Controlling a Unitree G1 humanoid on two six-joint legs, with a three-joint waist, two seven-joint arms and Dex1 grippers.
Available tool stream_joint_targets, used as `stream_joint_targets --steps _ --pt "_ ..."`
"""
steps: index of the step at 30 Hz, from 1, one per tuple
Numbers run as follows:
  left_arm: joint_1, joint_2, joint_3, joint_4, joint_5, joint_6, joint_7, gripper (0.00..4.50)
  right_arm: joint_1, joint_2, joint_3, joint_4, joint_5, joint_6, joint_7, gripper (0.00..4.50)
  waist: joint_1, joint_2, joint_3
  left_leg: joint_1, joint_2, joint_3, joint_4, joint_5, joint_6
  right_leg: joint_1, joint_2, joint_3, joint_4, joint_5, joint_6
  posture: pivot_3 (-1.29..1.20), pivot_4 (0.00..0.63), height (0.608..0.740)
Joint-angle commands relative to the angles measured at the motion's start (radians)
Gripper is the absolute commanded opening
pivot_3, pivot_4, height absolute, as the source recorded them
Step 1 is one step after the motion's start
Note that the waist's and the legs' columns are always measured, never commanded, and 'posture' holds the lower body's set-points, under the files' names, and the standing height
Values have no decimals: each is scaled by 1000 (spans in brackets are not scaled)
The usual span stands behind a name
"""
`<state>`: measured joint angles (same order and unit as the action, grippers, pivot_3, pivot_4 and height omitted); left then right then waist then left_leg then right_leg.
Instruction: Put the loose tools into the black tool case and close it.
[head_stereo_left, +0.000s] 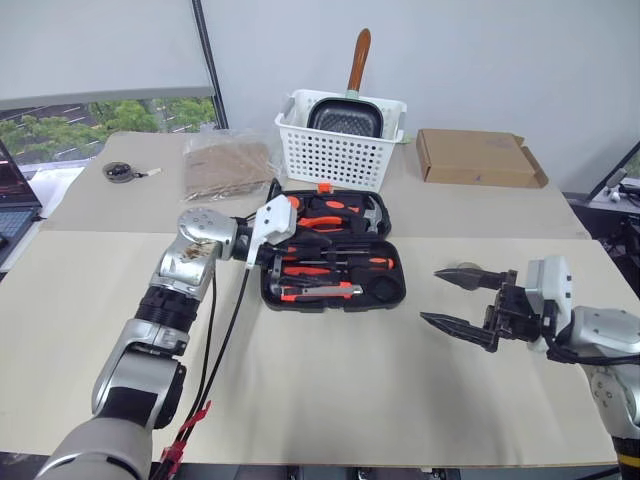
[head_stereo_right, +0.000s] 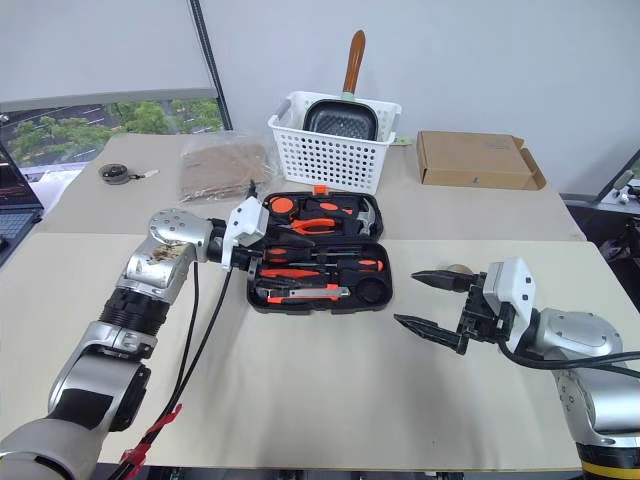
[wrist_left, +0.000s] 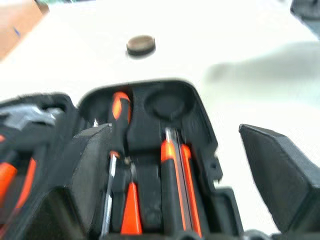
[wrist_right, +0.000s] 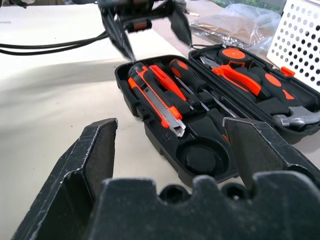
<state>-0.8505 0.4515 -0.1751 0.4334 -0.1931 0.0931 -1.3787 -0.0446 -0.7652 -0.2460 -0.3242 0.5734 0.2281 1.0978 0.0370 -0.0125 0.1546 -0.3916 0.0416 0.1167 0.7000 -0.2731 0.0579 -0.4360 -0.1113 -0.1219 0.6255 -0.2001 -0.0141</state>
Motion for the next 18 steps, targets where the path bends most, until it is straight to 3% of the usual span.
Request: stream_joint_targets --steps 1,8,18 --pt "21 -20 -7 17 24 -68 37 2540 -26 0 -8 -10 22 -3 1 3907 0 0 0 0 0 0 0 0 0 0 0 0 0 0 0 0 150 700" --pt "41 -73 -34 135 78 -190 79 145 -36 2 -2 -4 19 -3 3 3907 1 0 0 -1 0 0 0 0 0 0 0 0 0 0 0 0 150 700" --pt "-15 -112 -87 330 184 -307 115 28 -36 1 -2 -22 22 9 -14 3907 0 0 0 -1 0 0 1 0 0 0 0 0 0 0 0 0 150 700"
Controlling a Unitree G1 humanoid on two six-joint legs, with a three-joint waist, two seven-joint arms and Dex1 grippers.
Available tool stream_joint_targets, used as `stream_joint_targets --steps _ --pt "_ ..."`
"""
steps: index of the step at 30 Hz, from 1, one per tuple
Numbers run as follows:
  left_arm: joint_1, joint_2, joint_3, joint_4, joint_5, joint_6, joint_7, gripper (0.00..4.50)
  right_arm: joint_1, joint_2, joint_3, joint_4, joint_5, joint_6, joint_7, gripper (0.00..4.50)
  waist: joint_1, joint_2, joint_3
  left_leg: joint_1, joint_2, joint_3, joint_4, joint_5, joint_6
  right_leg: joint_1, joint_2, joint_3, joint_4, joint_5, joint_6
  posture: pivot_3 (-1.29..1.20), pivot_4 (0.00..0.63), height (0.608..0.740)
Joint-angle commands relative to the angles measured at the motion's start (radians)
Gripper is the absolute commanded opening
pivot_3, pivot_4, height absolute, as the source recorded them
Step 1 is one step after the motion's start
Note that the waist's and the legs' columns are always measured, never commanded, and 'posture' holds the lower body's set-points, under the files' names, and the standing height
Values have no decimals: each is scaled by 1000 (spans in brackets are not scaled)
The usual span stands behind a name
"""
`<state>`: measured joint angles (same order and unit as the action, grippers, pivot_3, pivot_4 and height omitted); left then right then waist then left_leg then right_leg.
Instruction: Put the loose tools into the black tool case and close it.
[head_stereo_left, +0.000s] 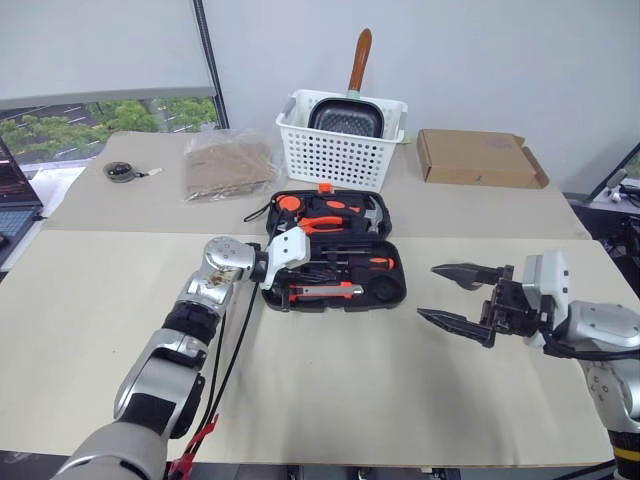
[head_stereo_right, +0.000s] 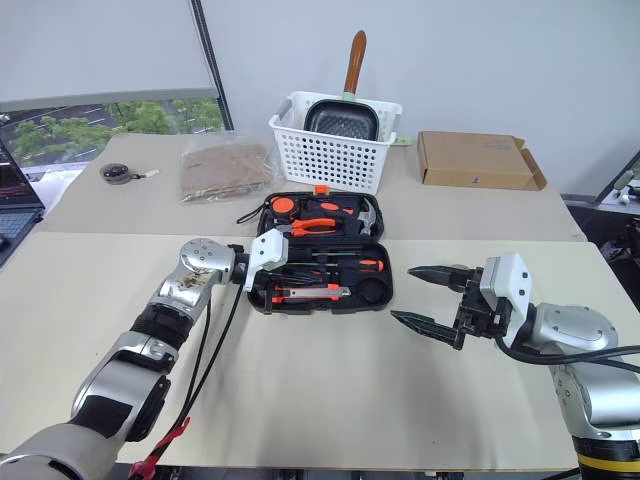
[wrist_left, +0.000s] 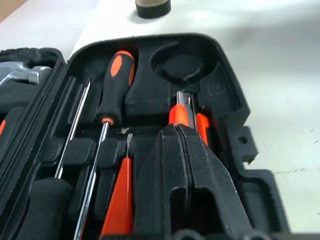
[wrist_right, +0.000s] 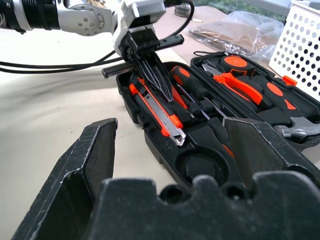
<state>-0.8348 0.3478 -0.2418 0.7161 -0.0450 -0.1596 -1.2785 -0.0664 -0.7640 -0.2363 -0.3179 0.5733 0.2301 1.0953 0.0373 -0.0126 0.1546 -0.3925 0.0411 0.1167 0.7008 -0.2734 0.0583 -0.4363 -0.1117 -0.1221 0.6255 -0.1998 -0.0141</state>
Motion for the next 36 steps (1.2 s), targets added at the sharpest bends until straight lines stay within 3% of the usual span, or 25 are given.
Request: stream_joint_targets --steps 1,9,19,25,30,33,36 --pt "-33 -9 -33 72 57 -82 19 28 -15 0 -12 -28 21 7 -13 3907 1 0 0 0 0 0 0 0 0 0 0 0 0 0 0 0 150 700" --pt "-28 -21 -111 239 187 -236 99 28 -6 2 -14 -27 19 -1 -17 3907 4 0 -2 7 0 -2 2 0 1 8 -1 -1 0 0 1 0 150 700" --pt "-14 -51 -116 323 223 -293 173 28 6 0 -22 -17 14 -12 -13 3907 4 3 -17 11 1 -2 3 -1 2 13 -3 0 -1 2 4 0 150 700" --pt "-43 -67 -11 264 109 -254 159 28 1 -15 -24 20 -40 -12 -49 3907 6 5 -19 9 1 -2 3 -1 2 12 -4 0 -1 3 6 0 150 700" --pt "-22 -28 99 6 -80 -45 50 28 -18 -68 -7 101 -162 20 -125 3907 -2 0 -17 -2 1 -1 5 1 4 0 -4 0 -1 5 8 0 150 700" --pt "28 24 136 -242 -218 163 -36 737 -52 -108 22 176 -229 24 -138 3907 -11 -1 -16 -11 1 0 6 2 5 -7 -2 1 -1 6 7 0 150 700" --pt "72 81 142 -426 -301 325 -77 1920 -106 -138 65 258 -286 65 -152 3907 -23 -1 -16 -10 -1 1 3 7 -3 -6 -1 1 -1 9 1 0 150 700"
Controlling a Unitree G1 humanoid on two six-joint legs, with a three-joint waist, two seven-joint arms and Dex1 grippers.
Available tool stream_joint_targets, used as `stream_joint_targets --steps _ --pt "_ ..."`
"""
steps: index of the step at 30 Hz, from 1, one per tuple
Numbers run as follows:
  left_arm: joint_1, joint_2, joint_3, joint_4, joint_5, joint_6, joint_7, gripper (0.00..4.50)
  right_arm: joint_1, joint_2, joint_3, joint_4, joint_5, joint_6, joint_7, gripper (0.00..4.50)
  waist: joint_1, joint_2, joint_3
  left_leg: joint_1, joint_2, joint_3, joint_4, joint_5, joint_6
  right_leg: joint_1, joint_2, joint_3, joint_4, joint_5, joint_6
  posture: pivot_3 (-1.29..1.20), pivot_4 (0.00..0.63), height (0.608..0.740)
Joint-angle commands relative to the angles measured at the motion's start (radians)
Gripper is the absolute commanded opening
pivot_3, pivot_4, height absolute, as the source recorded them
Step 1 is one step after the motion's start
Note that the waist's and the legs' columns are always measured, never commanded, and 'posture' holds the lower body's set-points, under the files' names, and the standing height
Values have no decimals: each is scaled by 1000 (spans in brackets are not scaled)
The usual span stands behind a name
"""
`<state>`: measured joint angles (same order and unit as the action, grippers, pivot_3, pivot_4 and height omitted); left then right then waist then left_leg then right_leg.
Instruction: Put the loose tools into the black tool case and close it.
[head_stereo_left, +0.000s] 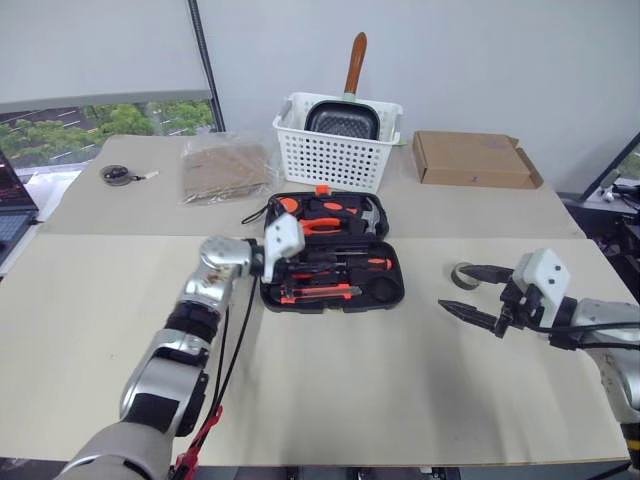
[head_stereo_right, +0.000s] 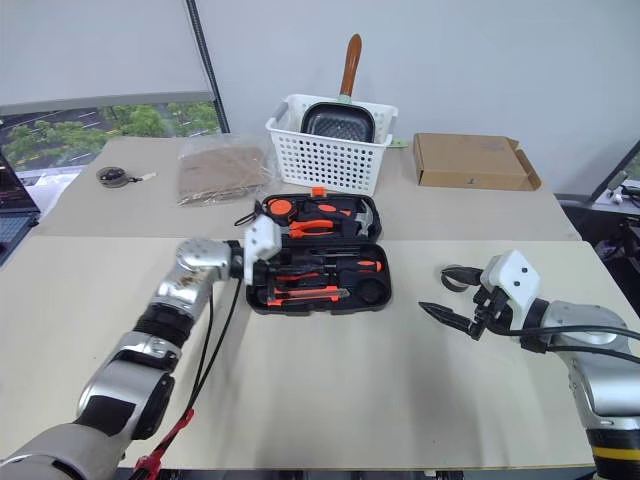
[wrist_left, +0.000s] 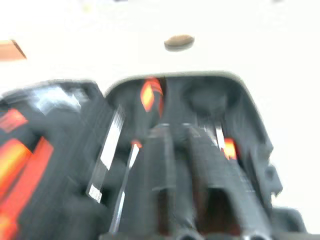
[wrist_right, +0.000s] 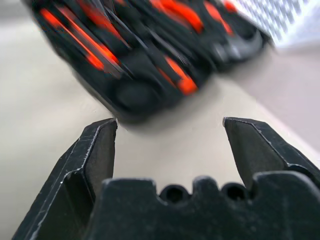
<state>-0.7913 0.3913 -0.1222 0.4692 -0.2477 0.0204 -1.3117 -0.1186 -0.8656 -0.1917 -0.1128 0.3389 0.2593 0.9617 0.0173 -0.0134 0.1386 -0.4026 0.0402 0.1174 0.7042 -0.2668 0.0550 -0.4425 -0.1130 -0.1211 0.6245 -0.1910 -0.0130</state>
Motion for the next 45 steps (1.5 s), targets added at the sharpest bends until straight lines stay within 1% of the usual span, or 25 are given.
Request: stream_joint_targets --steps 1,2,3,5,7,9,15,16,17,18,20,21,24,25,27,28,33,35,39,43,45 --pt "42 60 22 -237 -118 191 -48 2192 -86 -40 37 96 -74 35 -26 3907 -5 0 0 1 -1 0 -1 0 0 1 0 0 0 0 1 0 150 700" --pt "58 92 20 -308 -137 243 -55 2678 -130 -48 64 148 -88 76 -18 3907 -6 0 0 3 -2 0 -2 0 0 3 -1 0 -2 -3 5 0 150 700" --pt "72 119 18 -365 -148 281 -56 2946 -173 -51 88 195 -106 102 -17 3907 -9 0 0 3 -3 0 -2 -1 1 3 -1 1 -4 -4 7 0 150 700" --pt "94 153 23 -455 -173 352 -40 3747 -250 -46 130 284 -136 143 -13 3907 -15 -1 2 3 -3 0 -2 -3 6 3 -1 2 -6 -5 8 0 150 700" --pt "119 191 15 -531 -176 404 -25 4437 -314 -40 171 369 -165 142 10 3907 -12 0 2 2 -3 -1 -2 -6 10 3 -1 2 -7 -4 8 0 150 700" --pt "146 219 11 -587 -167 428 -5 4437 -368 -31 199 443 -183 144 24 3907 -8 0 2 4 -3 -1 -2 -6 9 4 -1 2 -6 -4 8 0 150 700" --pt "227 254 54 -721 -194 502 86 4437 -481 2 244 612 -227 70 58 3907 -7 0 3 3 -3 -2 -2 -4 8 4 -1 2 -4 -4 7 0 150 700" --pt "239 260 59 -740 -198 513 99 4437 -493 6 251 632 -236 61 62 3907 -8 1 3 3 -3 -2 -2 -2 4 4 -1 2 -4 -4 7 0 150 700" --pt "249 267 61 -757 -204 523 111 4500 -505 10 257 649 -243 52 66 3398 -9 1 3 3 -3 -1 -2 0 1 4 -1 2 -4 -4 7 0 150 700" --pt "259 273 64 -773 -210 533 121 4500 -516 16 262 664 -247 45 73 3227 -9 1 3 4 -3 -1 -2 0 0 4 -1 3 -4 -4 7 0 150 700" --pt "273 281 68 -793 -218 546 142 4500 -538 30 265 694 -254 34 83 2472 -9 1 3 3 -3 -1 -2 0 0 4 -1 3 -4 -4 7 0 150 700" --pt "280 284 70 -800 -221 551 152 4500 -549 37 268 711 -259 26 87 2181 -9 1 3 4 -3 -1 -2 0 0 4 -1 3 -4 -4 7 0 150 700" --pt "290 288 71 -812 -228 557 170 4500 -570 49 275 745 -270 2 100 1105 -9 1 3 4 -3 -1 -2 0 0 4 -1 3 -3 -4 7 0 150 700" --pt "293 289 72 -814 -231 558 175 4500 -574 51 275 749 -272 -6 104 835 -7 1 3 4 -3 -1 -2 1 0 4 -1 3 -3 -4 7 0 150 700" --pt "299 294 73 -821 -239 561 183 4500 -583 54 273 748 -273 -11 112 114 -6 1 3 4 -3 -2 -2 1 -1 4 -1 3 -2 -4 7 0 150 700" --pt "303 297 73 -824 -242 562 186 4500 -587 55 271 743 -273 -12 117 43 -6 1 3 4 -3 -2 -2 1 -1 4 -1 3 -2 -4 7 0 150 700" --pt "314 312 77 -828 -248 565 202 4500 -588 51 270 674 -263 11 148 43 -9 1 3 4 -3 -1 -2 1 -1 3 -1 3 -1 -4 7 0 150 700" --pt "319 316 78 -830 -249 563 205 4500 -576 52 273 612 -254 29 169 43 -10 1 3 4 -3 -1 -2 1 -2 3 -1 3 -1 -4 7 0 150 700" --pt "326 324 81 -830 -249 560 212 4500 -533 66 287 373 -188 143 237 43 -9 1 3 4 -3 -1 -2 1 -2 3 -1 3 -1 -4 7 0 150 700" --pt "322 318 87 -824 -243 552 229 4500 -505 84 312 166 -133 251 263 43 -7 1 3 4 -2 -2 -2 1 -1 3 -1 3 0 -4 7 0 150 700" --pt "316 298 109 -824 -267 554 247 4500 -501 95 336 96 -117 290 268 43 -6 1 3 4 -2 -2 -2 -2 4 3 -1 3 0 -4 7 0 150 700"
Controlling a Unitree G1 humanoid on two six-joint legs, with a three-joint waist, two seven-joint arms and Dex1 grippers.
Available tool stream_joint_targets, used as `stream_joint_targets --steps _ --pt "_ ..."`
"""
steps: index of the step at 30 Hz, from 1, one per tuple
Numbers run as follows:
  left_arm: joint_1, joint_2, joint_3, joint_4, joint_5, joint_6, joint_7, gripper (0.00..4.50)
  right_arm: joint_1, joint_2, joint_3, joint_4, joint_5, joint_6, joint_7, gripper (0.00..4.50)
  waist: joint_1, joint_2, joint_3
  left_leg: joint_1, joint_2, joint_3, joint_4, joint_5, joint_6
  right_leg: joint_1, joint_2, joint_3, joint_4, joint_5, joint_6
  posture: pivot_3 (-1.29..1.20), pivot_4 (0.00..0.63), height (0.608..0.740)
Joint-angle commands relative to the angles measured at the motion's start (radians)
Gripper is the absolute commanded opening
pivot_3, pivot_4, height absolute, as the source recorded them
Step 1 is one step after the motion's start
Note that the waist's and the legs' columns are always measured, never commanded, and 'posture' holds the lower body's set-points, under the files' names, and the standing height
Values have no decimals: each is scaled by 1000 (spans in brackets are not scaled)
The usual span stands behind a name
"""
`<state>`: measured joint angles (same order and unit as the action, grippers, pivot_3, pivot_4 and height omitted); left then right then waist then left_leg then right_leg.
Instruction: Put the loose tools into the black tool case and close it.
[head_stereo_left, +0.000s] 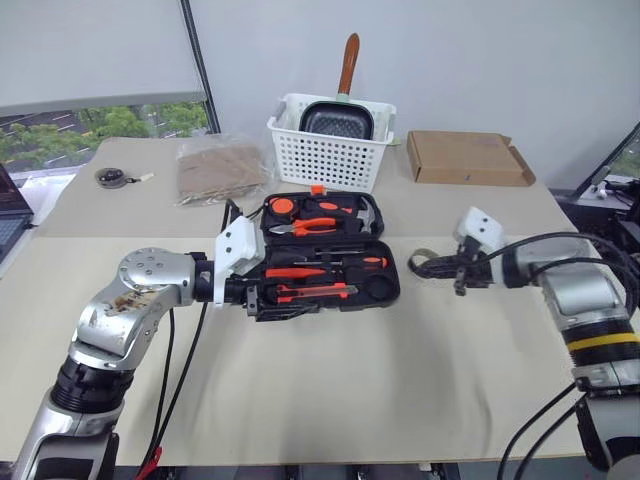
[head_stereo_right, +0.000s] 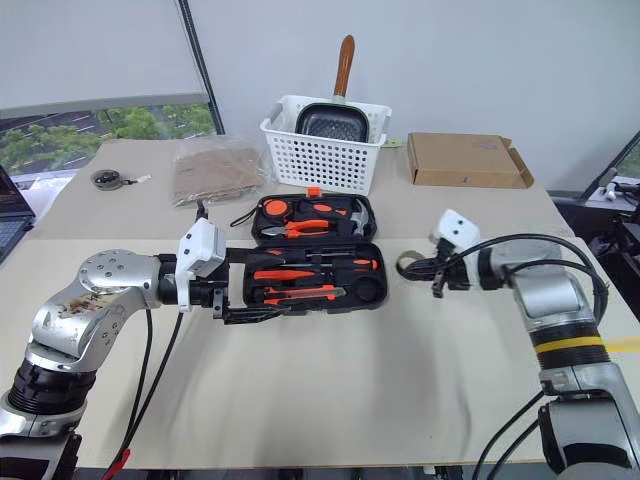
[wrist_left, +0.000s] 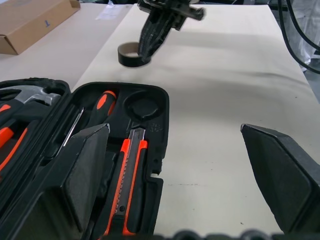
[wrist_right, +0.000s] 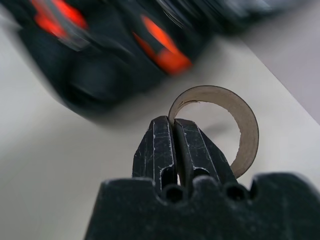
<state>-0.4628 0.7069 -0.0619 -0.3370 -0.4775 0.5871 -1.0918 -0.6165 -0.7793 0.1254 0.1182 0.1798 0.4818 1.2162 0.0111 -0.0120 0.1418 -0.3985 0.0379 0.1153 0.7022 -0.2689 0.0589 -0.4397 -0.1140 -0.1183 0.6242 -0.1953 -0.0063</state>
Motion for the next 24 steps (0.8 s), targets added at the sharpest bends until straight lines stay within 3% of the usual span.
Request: stream_joint_targets --steps 1,11,24 --pt "-16 -29 60 -21 -52 -7 38 4500 -1 12 34 -156 41 78 15 43 1 0 0 0 0 0 0 0 1 0 0 0 0 0 0 0 150 700" --pt "-5 -45 87 -61 -108 20 102 4500 -12 57 140 -123 -21 44 -33 43 0 0 0 0 0 0 1 0 0 0 0 -1 0 0 0 0 150 700" --pt "3 -30 94 -83 -122 34 152 4500 -31 74 174 -60 -51 23 -5 43 1 0 0 0 -1 0 0 2 -3 1 0 -1 0 0 -1 0 150 700"
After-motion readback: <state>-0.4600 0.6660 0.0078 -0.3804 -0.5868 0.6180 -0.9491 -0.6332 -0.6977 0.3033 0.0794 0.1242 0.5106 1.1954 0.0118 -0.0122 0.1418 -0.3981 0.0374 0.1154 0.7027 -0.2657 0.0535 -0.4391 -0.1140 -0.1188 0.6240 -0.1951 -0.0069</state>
